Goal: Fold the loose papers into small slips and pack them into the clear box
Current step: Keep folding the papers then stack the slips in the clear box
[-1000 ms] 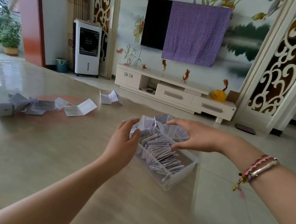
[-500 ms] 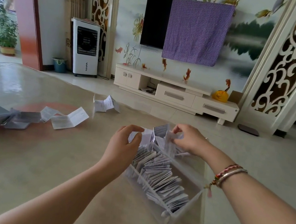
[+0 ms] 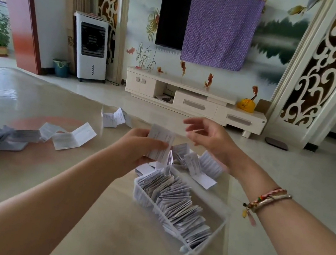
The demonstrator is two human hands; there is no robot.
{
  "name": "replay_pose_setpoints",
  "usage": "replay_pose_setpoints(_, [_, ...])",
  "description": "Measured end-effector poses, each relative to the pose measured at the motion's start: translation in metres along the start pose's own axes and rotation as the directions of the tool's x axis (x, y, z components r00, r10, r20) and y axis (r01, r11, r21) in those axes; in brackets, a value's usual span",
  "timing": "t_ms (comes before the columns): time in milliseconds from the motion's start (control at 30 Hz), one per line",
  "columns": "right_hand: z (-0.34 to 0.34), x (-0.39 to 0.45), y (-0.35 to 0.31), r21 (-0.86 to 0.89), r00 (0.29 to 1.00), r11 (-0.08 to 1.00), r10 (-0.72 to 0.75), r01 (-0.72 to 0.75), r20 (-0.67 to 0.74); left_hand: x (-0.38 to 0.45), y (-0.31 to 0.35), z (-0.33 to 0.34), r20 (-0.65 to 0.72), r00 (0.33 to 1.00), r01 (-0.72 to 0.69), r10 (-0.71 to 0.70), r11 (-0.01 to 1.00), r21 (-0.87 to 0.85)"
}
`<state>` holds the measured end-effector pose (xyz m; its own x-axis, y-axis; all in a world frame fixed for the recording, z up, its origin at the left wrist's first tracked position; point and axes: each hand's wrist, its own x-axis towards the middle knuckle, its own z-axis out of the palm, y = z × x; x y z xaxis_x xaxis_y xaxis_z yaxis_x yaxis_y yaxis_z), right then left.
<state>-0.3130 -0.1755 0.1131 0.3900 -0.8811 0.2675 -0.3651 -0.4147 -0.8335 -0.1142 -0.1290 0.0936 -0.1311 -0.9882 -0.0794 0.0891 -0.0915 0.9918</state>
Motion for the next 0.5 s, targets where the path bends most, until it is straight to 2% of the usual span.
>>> replay_pose_setpoints(33, [-0.005,-0.001,0.008,-0.153,1.0,0.988,0.023,-0.021,0.014,0.0,-0.002,-0.003,-0.017,1.0,0.008,-0.009,1.0,-0.018])
replay_pose_setpoints(67, [-0.009,-0.004,0.018,-0.363,0.994,0.931,0.074,-0.042,0.074,0.001,-0.003,-0.006,-0.023,1.0,0.012,-0.013,0.999,-0.03])
replay_pose_setpoints(133, [-0.011,-0.009,0.041,-0.758,0.943,0.652,0.265,-0.02,0.203,0.002,-0.005,-0.011,-0.03,0.999,0.013,-0.014,0.999,-0.038])
replay_pose_setpoints(167, [-0.01,-0.014,0.052,-0.86,0.918,0.509,0.328,0.028,0.224,0.002,-0.007,-0.013,-0.036,0.999,0.01,-0.011,0.999,-0.035])
replay_pose_setpoints(200, [-0.008,-0.02,0.06,-0.905,0.908,0.418,0.347,0.075,0.235,0.003,-0.008,-0.014,-0.044,0.999,0.005,-0.007,0.999,-0.033])
replay_pose_setpoints(233, [-0.007,-0.024,0.066,-0.921,0.909,0.375,0.339,0.105,0.241,0.004,-0.009,-0.014,-0.052,0.999,0.002,-0.004,0.999,-0.033])
replay_pose_setpoints(333, [-0.005,-0.028,0.076,-0.941,0.94,0.292,0.235,0.173,0.246,0.006,-0.014,-0.012,-0.042,0.999,0.008,-0.011,0.997,-0.074])
replay_pose_setpoints(400, [-0.005,-0.026,0.08,-0.956,0.97,0.24,0.134,0.168,0.204,0.008,-0.018,-0.01,-0.036,0.999,0.019,-0.024,0.994,-0.111])
replay_pose_setpoints(433, [-0.006,-0.025,0.079,-0.958,0.985,0.257,0.077,0.129,0.154,0.01,-0.019,-0.009,-0.038,0.999,0.027,-0.032,0.992,-0.12])
replay_pose_setpoints(467, [-0.007,-0.025,0.074,-0.942,0.996,0.328,0.015,0.076,0.085,0.01,-0.02,-0.007,-0.042,0.998,0.03,-0.036,0.993,-0.117])
replay_pose_setpoints(500, [-0.007,-0.025,0.065,-0.892,0.999,0.45,-0.037,0.025,0.009,0.011,-0.02,-0.006,-0.046,0.998,0.027,-0.031,0.995,-0.099])
